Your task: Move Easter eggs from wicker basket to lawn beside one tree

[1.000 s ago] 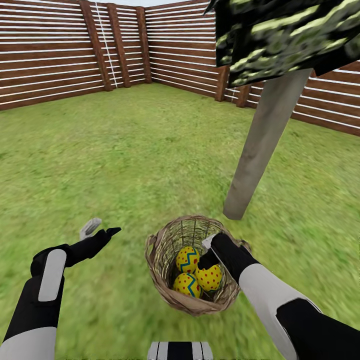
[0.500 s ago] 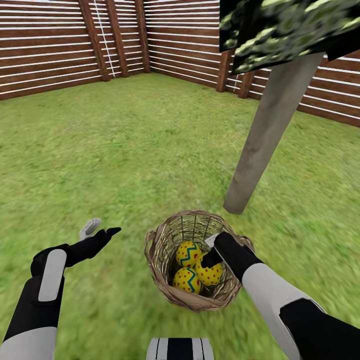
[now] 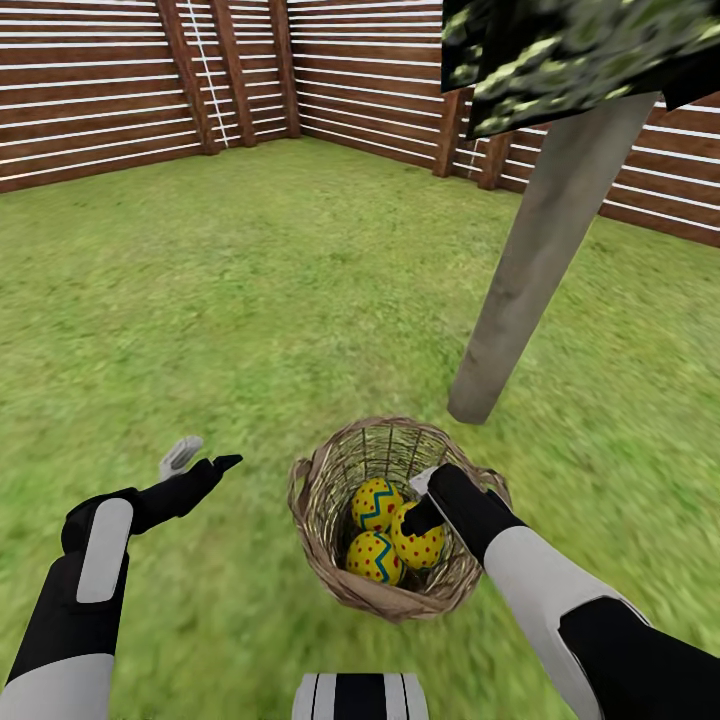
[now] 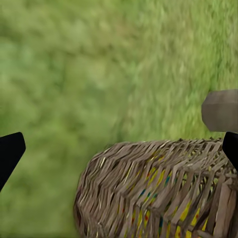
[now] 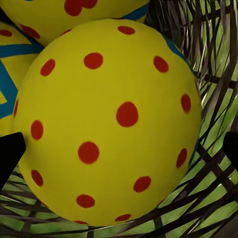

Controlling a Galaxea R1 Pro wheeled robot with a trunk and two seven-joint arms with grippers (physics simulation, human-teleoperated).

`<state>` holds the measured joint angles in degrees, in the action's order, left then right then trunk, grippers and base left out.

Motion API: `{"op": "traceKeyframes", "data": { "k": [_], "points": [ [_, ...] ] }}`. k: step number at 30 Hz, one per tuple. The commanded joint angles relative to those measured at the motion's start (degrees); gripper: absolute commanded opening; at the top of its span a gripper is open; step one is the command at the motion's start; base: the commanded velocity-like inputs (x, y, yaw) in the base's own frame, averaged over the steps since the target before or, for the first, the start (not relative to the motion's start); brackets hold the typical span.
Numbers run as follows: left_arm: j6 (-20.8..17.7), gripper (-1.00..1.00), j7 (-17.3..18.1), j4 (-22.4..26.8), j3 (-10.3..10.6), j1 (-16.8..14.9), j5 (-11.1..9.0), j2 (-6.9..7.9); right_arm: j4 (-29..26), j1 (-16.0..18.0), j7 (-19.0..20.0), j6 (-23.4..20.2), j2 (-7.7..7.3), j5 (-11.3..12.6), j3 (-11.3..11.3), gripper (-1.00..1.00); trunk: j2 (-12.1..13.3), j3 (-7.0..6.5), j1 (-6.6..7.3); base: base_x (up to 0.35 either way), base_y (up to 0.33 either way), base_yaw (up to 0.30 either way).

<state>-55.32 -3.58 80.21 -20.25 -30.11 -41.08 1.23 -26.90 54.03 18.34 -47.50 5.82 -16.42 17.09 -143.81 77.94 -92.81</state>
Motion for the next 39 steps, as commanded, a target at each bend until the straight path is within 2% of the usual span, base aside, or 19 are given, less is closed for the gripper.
{"op": "traceKeyframes", "data": {
  "k": [1, 4, 8, 18, 21, 22, 26, 29, 33, 39],
  "points": [
    [-0.24, 1.0, -0.38, 0.04, -0.05, -0.03, -0.49, 0.0, -0.08, 0.02, 0.48, -0.14, -0.02, -0.76, 0.15, 1.0, -0.02, 0.04, 0.01, 0.0, 0.0, 0.0],
    [-0.23, 1.0, -0.38, 0.04, -0.05, -0.03, -0.49, -0.01, -0.08, 0.02, 0.57, -0.14, -0.02, -0.72, 0.15, 1.0, -0.02, 0.04, 0.01, 0.0, 0.0, 0.0],
    [-0.23, 1.0, -0.38, 0.04, -0.05, -0.03, -0.49, -0.02, -0.08, 0.02, 2.41, -0.14, -0.09, -0.79, 0.15, 1.0, -0.06, 0.71, -0.07, 0.0, 0.0, 0.0],
    [-0.23, 1.0, -0.38, 0.04, -0.01, -0.03, -0.49, -0.08, -0.08, 0.02, 2.49, -0.14, -0.1, -0.81, 0.14, 1.0, -0.14, 2.04, -0.22, 0.0, 0.0, 0.0],
    [-0.23, 1.0, -0.38, 0.04, -0.04, -0.03, -0.49, -0.07, -0.08, 0.02, 2.49, -0.14, -0.08, -0.81, 0.15, 1.0, -0.14, 2.04, -0.22, 0.0, 0.0, 0.0],
    [-0.23, 1.0, -0.38, 0.04, -0.04, -0.03, -0.49, -0.08, -0.08, 0.02, 2.49, -0.14, -0.09, -0.81, 0.15, -1.0, -0.15, 2.26, -0.25, 0.0, 0.0, 0.0],
    [-0.24, 1.0, -0.38, 0.04, 0.08, -0.03, -0.46, -0.06, -0.08, 0.02, 2.49, -0.14, -0.02, -0.81, 0.3, -1.0, -0.16, 2.48, -0.28, 0.0, 0.0, 0.0],
    [-0.23, 1.0, -0.38, 0.04, 0.06, -0.03, -0.47, -0.09, -0.08, 0.02, 2.49, -0.14, -0.03, -0.81, 0.31, -1.0, -0.2, 3.14, -0.35, 0.0, 0.0, 0.0],
    [-0.23, 1.0, -0.38, 0.04, 0.05, -0.03, -0.49, -0.09, -0.08, 0.02, 2.49, -0.14, -0.02, -0.81, 0.31, -1.0, -0.2, 3.14, -0.35, 0.0, 0.0, 0.0],
    [-0.23, 1.0, -0.4, 0.08, 0.07, -0.03, -0.45, -0.09, -0.08, 0.02, 2.49, -0.22, -0.03, -0.9, 0.31, -1.0, -0.15, 2.26, -0.25, 0.0, 0.0, 0.0]
  ]
}}
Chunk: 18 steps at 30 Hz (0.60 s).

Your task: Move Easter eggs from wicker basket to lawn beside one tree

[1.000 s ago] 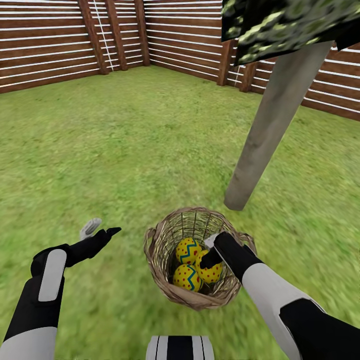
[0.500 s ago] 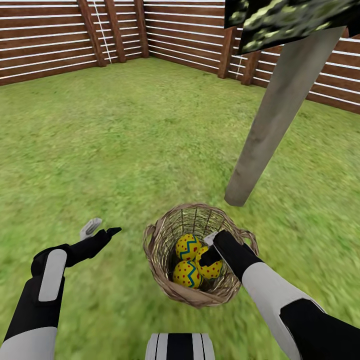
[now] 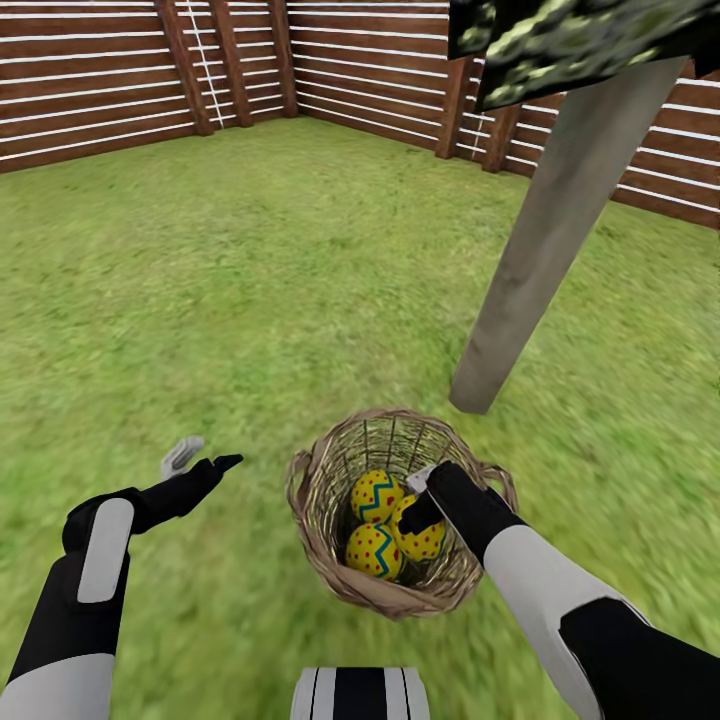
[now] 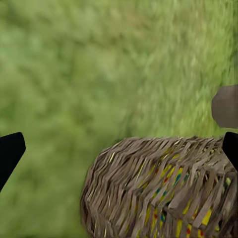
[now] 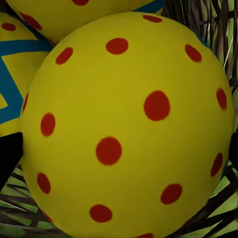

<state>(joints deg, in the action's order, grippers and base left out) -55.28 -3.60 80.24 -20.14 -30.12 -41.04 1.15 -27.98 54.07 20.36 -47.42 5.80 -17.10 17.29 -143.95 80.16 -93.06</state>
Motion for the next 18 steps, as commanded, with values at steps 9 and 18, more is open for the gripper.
{"op": "traceKeyframes", "data": {
  "k": [9, 18],
  "points": [
    [-0.35, 1.0, -0.45, -0.09, 0.27, -0.03, -0.36, 0.0, 1.0, -0.02, 0.46, -0.31, -0.03, -0.22, 0.11, -1.0, 0.11, -1.95, 0.23, 0.0, 0.0, 0.0],
    [-0.35, 1.0, -0.45, -0.11, 0.29, -0.03, -0.36, 0.0, 1.0, -0.01, 0.47, -0.31, 0.0, -0.13, 0.29, -1.0, 0.23, -3.94, 0.46, 0.0, 0.0, 0.0]
  ]
}}
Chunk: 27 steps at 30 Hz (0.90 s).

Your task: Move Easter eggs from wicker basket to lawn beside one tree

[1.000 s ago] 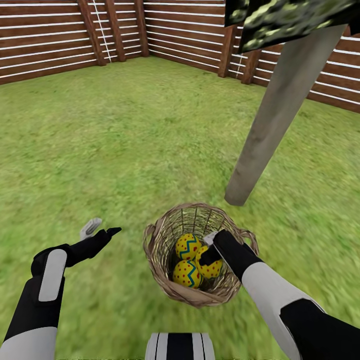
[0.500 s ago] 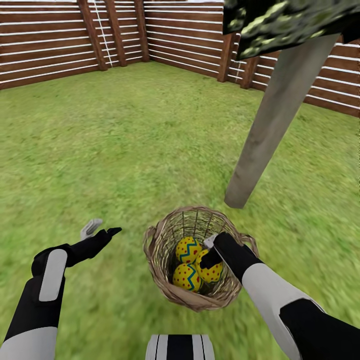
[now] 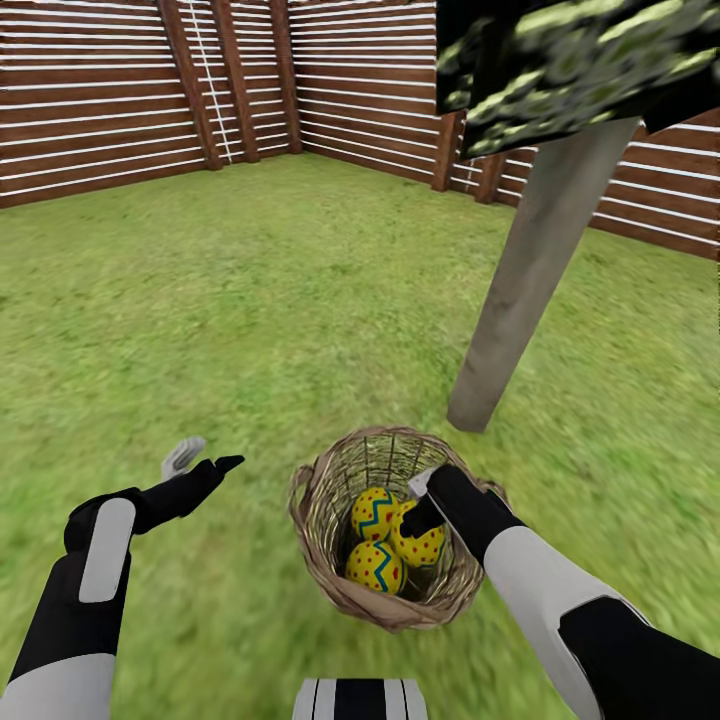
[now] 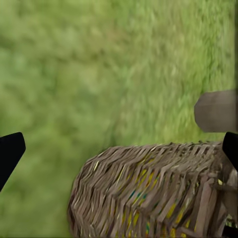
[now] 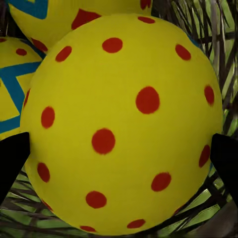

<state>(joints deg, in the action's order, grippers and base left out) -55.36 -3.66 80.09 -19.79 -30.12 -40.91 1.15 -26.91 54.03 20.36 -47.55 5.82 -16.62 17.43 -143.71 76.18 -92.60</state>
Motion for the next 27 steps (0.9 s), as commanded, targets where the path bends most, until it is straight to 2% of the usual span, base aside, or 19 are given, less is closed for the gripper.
{"op": "traceKeyframes", "data": {
  "k": [1, 3, 5, 6, 7, 10, 13, 15, 17, 19, 20, 21, 23, 24, 25, 26, 27],
  "points": [
    [-0.27, 1.0, -0.39, 0.0, -0.06, -0.03, -0.48, 0.0, -0.07, 0.02, 0.53, -0.17, -0.02, -0.61, 0.19, -1.0, 0.0, -0.19, 0.03, 0.0, 0.0, 0.0],
    [-0.27, 1.0, -0.39, -0.24, -0.05, -0.03, -0.46, 0.0, -0.19, 0.02, 0.72, -0.22, -0.02, -0.59, 0.16, -1.0, 0.03, -0.63, 0.08, 0.0, 0.0, 0.0],
    [-0.27, 1.0, -0.39, -0.94, -0.07, -0.03, -0.4, -0.06, -1.7, 0.02, 4.98, -0.31, -0.2, -0.8, 0.15, -1.0, 0.05, -1.07, 0.13, 0.0, 0.0, 0.0],
    [-0.27, 1.0, -0.39, -1.04, -0.03, -0.03, -0.4, -0.08, -3.48, -0.02, 8.0, -0.5, -1.05, -1.06, 0.15, -1.0, 0.07, -1.29, 0.16, 0.0, 0.0, 0.0],
    [-0.26, 1.0, -0.39, -1.12, 0.0, -0.03, -0.4, -0.12, -6.09, -0.15, 10.15, -0.74, -2.58, -0.91, 0.15, -1.0, 0.08, -1.52, 0.19, 0.0, 0.0, 0.0],
    [-0.19, 1.0, -0.39, -1.16, 0.02, -0.03, -0.39, -0.17, -11.36, -0.55, 14.13, -1.3, -5.07, -0.63, 0.15, -1.0, 0.12, -2.18, 0.26, 0.0, 0.0, 0.0],
    [-0.18, 1.0, -0.39, -2.39, 0.02, -0.12, -0.39, -0.16, -17.91, -0.66, 21.36, -4.3, -7.89, -0.63, 0.15, -1.0, 0.16, -2.84, 0.34, 0.0, 0.0, 0.0],
    [-0.18, 1.0, -0.39, -3.11, 0.02, -0.17, -0.39, -0.18, -27.91, -0.99, 29.03, -8.26, -11.48, -0.52, 0.17, -1.0, 0.19, -3.29, 0.39, 0.0, 0.0, 0.0],
    [-0.18, 1.0, -0.39, -3.25, 0.02, -0.16, -0.39, -0.32, -38.15, -2.8, 38.47, -9.64, -14.77, -0.44, 0.19, -1.0, 0.21, -3.73, 0.44, 0.0, 0.0, 0.0],
    [-0.16, 1.0, -0.39, -3.27, 0.02, -0.15, -0.39, -0.35, -44.14, -3.63, 46.94, -9.92, -17.78, -0.34, 0.14, -1.0, 0.24, -4.17, 0.5, 0.0, 0.0, 0.0],
    [-0.16, 1.0, -0.39, -3.27, 0.02, -0.18, -0.39, -0.37, -46.7, -3.97, 53.06, -9.97, -20.22, -0.26, -0.03, -1.0, 0.25, -4.4, 0.52, 0.0, 0.0, 0.0],
    [-0.13, 1.0, -0.39, -3.27, 0.04, -0.18, -0.39, -0.41, -48.35, -4.1, 59.38, -10.0, -22.2, -0.23, -1.07, -1.0, 0.27, -4.62, 0.55, 0.0, 0.0, 0.0],
    [-0.1, 1.0, -0.41, -3.34, 0.09, -0.19, -0.39, -0.5, -50.36, -4.18, 68.37, -9.92, -24.61, -0.22, -5.05, -1.0, 0.29, -5.06, 0.6, 0.0, 0.0, 0.0],
    [-0.1, 1.0, -0.43, -3.35, 0.1, -0.2, -0.39, -0.52, -51.14, -4.21, 69.64, -9.8, -25.96, 1.12, -7.62, -1.0, 0.31, -5.28, 0.62, 0.0, 0.0, 0.0],
    [-0.1, 1.0, -0.44, -3.36, 0.1, -0.2, -0.39, -0.57, -51.38, -4.29, 69.64, -9.72, -27.43, 4.7, -9.37, -1.0, 0.32, -5.5, 0.65, 0.0, 0.0, 0.0],
    [-0.1, 1.0, -0.46, -3.36, 0.11, -0.21, -0.39, -0.6, -51.41, -4.41, 69.64, -9.74, -29.35, 9.33, -10.23, -1.0, 0.33, -5.72, 0.68, 0.0, 0.0, 0.0],
    [-0.1, 1.0, -0.42, -3.36, 0.11, -0.21, -0.39, -0.61, -51.37, -4.48, 69.64, -9.74, -31.23, 12.19, -10.55, -1.0, 0.35, -5.95, 0.7, 0.0, 0.0, 0.0]
  ]
}}
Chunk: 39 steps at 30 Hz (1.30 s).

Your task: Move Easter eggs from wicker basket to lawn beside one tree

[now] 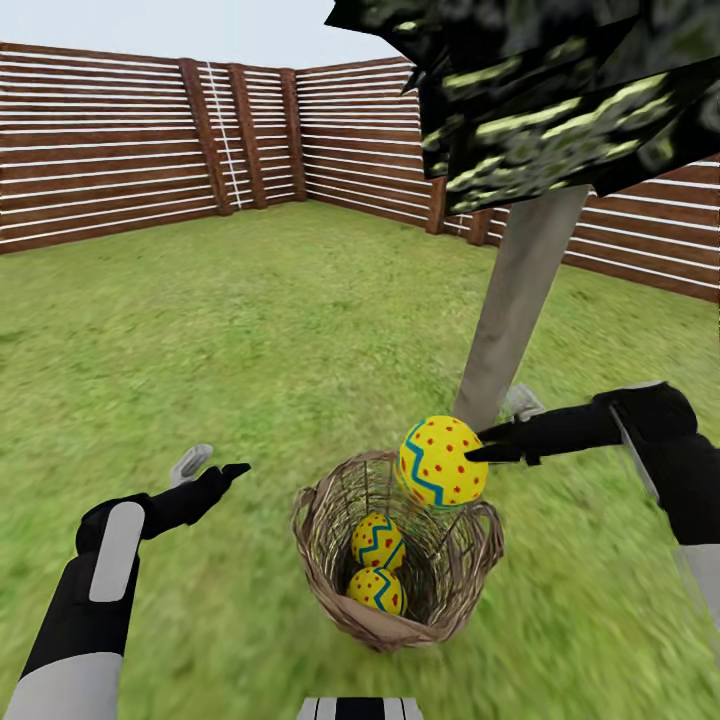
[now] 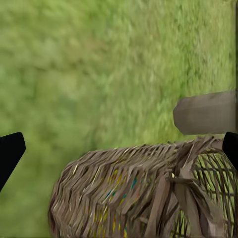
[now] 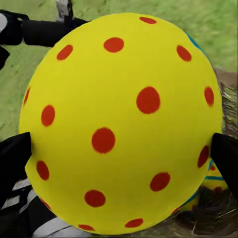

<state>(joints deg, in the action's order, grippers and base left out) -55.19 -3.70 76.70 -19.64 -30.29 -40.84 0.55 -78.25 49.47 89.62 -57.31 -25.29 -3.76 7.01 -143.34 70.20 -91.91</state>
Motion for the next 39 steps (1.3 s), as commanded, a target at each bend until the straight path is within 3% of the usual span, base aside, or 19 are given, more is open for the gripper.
{"op": "traceKeyframes", "data": {
  "k": [1, 2, 3, 5, 7, 10, 18, 21, 22, 25, 29, 31, 32, 34, 36, 37, 39],
  "points": [
    [-0.26, 1.0, -0.36, 0.03, -0.02, -0.03, -0.43, -0.03, 0.04, 0.05, 0.38, 0.01, -2.51, 1.55, -0.43, -1.0, 0.0, -0.19, 0.03, 0.0, 0.0, 0.0],
    [-0.26, 1.0, -0.35, 0.03, 0.06, -0.02, -0.4, -0.08, 0.21, 0.03, 0.38, -0.04, -4.14, 2.57, -1.4, -1.0, 0.0, -0.19, 0.03, 0.0, 0.0, 0.0],
    [-0.26, 1.0, -0.3, 0.07, 0.09, -0.01, -0.41, -0.09, 0.35, -0.1, 0.38, -0.06, -4.75, 2.97, -3.45, -1.0, 0.0, -0.19, 0.03, 0.0, 0.0, 0.0],
    [-0.17, 1.0, -0.21, 0.25, 0.09, -0.02, -0.52, -0.06, 0.44, -1.87, 0.38, -0.08, -5.21, 3.23, -9.97, -1.0, 0.0, -0.19, 0.03, 0.0, 0.0, 0.0],
    [0.18, 1.0, 0.2, 0.33, 0.16, -0.03, -0.55, 0.05, 0.54, -3.03, 0.38, 0.06, -5.2, 3.24, -11.84, -1.0, 0.0, -0.19, 0.03, 0.0, -0.112, 0.0],
    [0.27, 1.0, 0.5, 0.52, 0.21, 0.0, -0.55, 0.29, 0.5, -5.76, 0.38, 0.34, -4.94, 3.04, -12.38, -1.0, 0.0, -0.19, 0.03, 0.0, -0.281, 0.0],
    [0.26, 1.0, 0.59, 1.1, 0.2, -0.02, -0.55, 0.54, 0.72, -6.22, 0.38, 0.53, -4.86, 3.09, -12.46, -1.0, 0.0, -0.19, 0.03, 0.0, -0.31, 0.0],
    [0.14, 1.0, 4.76, 1.23, -0.02, -0.02, -0.5, 0.91, 0.79, -6.22, 0.38, 0.45, -4.86, 3.14, -12.49, -1.0, 0.0, -0.19, 0.03, -0.102, -0.314, 0.0],
    [0.11, 1.0, 6.16, 1.25, -0.04, -0.02, -0.48, 1.74, 0.8, -6.22, 0.38, 0.43, -4.86, 3.14, -12.52, -1.0, 0.0, -0.19, 0.03, -0.149, -0.311, 0.0],
    [0.09, 1.0, 7.24, 1.39, -0.27, -0.01, -0.48, 2.7, 1.34, -6.22, 0.18, 0.44, -4.86, 3.14, -12.51, -1.0, 0.0, -0.19, 0.03, -0.161, -0.31, 0.0],
    [-0.22, 1.0, 7.24, 3.8, -0.34, -0.02, -0.47, 2.86, 1.67, -6.26, -2.58, 0.44, -4.76, 2.9, -12.46, -1.0, 0.0, -0.19, 0.03, -0.178, -0.309, 0.0],
    [-1.12, 1.0, 7.38, 6.28, -0.26, -0.06, -0.53, 3.94, 3.45, -6.5, -7.38, 0.5, -4.63, 2.93, -12.36, -1.0, 0.0, -0.19, 0.03, -0.181, -0.307, 0.0],
    [-1.92, 1.0, 8.71, 7.65, -0.19, -0.18, -0.72, 4.82, 4.48, -6.59, -10.45, 0.55, -3.89, 2.95, -12.35, -1.0, 0.0, -0.19, 0.03, -0.182, -0.304, 0.0],
    [-2.37, 1.0, 19.1, 8.43, -0.11, -0.29, -1.54, 6.21, 5.07, -6.65, -15.0, 0.6, -2.4, 2.72, -12.36, -1.0, 0.0, -0.19, 0.03, -0.183, -0.303, 0.0],
    [-2.34, 1.0, 36.09, 8.15, 0.54, -0.03, -1.76, 7.72, 5.26, -6.66, -22.04, 0.65, -1.46, 2.7, -12.37, -1.0, 0.0, -0.19, 0.03, -0.184, -0.301, 0.0],
    [-2.28, 1.0, 42.12, 7.82, 1.83, 0.2, -1.69, 7.75, 5.28, -6.66, -25.83, 0.68, -1.24, 2.75, -12.39, -1.0, 0.0, -0.19, 0.03, -0.187, -0.296, 0.0],
    [-1.95, 1.0, 47.26, 7.25, 5.32, 1.5, -1.62, 7.23, 5.31, -6.66, -33.16, 0.68, -0.76, 2.78, -12.38, -1.0, 0.0, -0.19, 0.03, -0.189, -0.293, 0.0]
  ]
}}
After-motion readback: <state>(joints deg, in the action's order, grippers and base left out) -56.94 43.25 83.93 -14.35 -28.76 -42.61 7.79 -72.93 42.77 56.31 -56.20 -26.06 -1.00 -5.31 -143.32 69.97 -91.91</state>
